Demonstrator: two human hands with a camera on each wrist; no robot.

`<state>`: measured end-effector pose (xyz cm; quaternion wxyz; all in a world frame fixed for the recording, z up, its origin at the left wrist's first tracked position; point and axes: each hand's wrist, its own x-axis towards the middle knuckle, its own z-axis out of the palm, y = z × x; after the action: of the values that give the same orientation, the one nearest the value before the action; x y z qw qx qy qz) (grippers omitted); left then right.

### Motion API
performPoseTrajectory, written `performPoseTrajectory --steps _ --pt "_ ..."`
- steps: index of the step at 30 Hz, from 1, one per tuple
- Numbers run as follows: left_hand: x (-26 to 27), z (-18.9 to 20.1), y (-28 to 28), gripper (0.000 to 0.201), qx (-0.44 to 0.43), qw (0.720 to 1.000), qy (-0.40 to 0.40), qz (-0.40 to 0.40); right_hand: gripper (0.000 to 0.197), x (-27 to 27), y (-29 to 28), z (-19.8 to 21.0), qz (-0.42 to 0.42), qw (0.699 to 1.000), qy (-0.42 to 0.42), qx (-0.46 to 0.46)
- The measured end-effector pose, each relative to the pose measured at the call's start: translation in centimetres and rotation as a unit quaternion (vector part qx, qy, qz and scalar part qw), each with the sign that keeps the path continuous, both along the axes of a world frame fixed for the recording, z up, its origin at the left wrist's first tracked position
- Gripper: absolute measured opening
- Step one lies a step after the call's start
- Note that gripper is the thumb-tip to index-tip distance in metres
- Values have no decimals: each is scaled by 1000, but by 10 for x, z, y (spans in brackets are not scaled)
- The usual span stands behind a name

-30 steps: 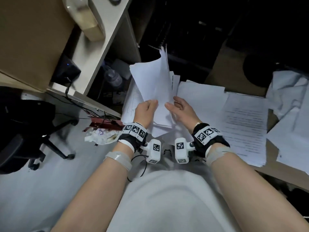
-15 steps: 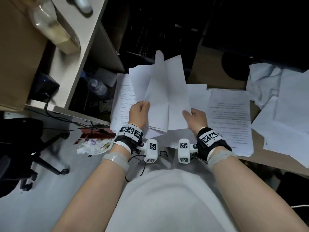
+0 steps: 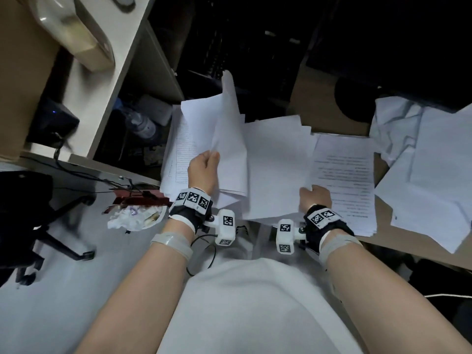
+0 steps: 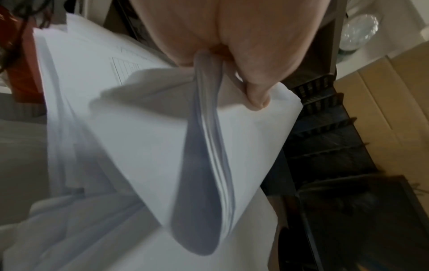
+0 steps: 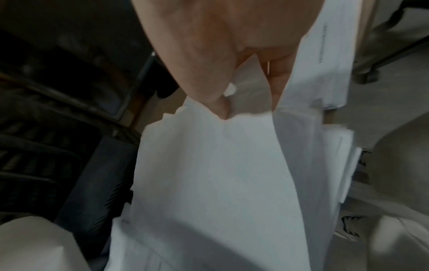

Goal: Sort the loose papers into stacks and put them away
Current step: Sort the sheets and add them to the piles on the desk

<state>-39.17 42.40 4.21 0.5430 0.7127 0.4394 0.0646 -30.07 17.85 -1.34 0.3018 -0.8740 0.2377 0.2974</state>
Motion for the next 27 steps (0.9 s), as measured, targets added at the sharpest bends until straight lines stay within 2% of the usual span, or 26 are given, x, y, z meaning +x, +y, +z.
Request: performPoseTrajectory --steps 3,4,6,7,8,10,12,13,14,17,18,19,22,24,27 --pt "7 1 -19 37 -11 1000 -1 -23 8 -6 -10 -1 -8 999 29 -17" --pt "8 1 -25 36 -22 999 -4 -26 11 -6 -10 -4 -8 999 31 -11" --pt "9 2 -33 36 -60 998 -22 -23 53 -9 -3 0 -21 1000 17 -4" --pt "9 1 -34 39 -78 996 -32 -22 67 -9 3 7 -25 1000 -8 1" --pt "9 0 -34 41 -92 995 -37 -24 71 -9 7 12 -16 999 -41 25" --pt "9 -3 -33 42 -108 993 -34 -38 58 -6 18 25 -6 986 -72 150" --pt "8 -5 -32 39 -119 991 -32 -56 41 -2 33 45 -12 957 -10 291" --pt "9 -6 -31 36 -123 990 -30 -64 41 2 41 55 1 942 19 335" --pt "9 -5 -31 33 -122 989 -27 -73 49 5 47 63 28 934 35 355" --pt "10 -3 -30 29 -87 992 -22 -89 94 13 58 74 97 933 57 343" --pt "10 -1 -29 27 -81 993 -24 -82 94 15 59 75 102 935 63 334" --pt "9 2 -28 26 -80 994 -30 -66 82 17 58 75 99 938 66 325" --pt "1 4 -24 23 -82 995 -51 -20 9 17 55 63 87 962 0 257" --pt "-7 3 -18 23 -74 996 -55 -11 27 14 55 50 91 975 -26 202" --pt "-17 -2 -7 26 -76 995 -61 10 23 8 62 37 120 976 -29 177"
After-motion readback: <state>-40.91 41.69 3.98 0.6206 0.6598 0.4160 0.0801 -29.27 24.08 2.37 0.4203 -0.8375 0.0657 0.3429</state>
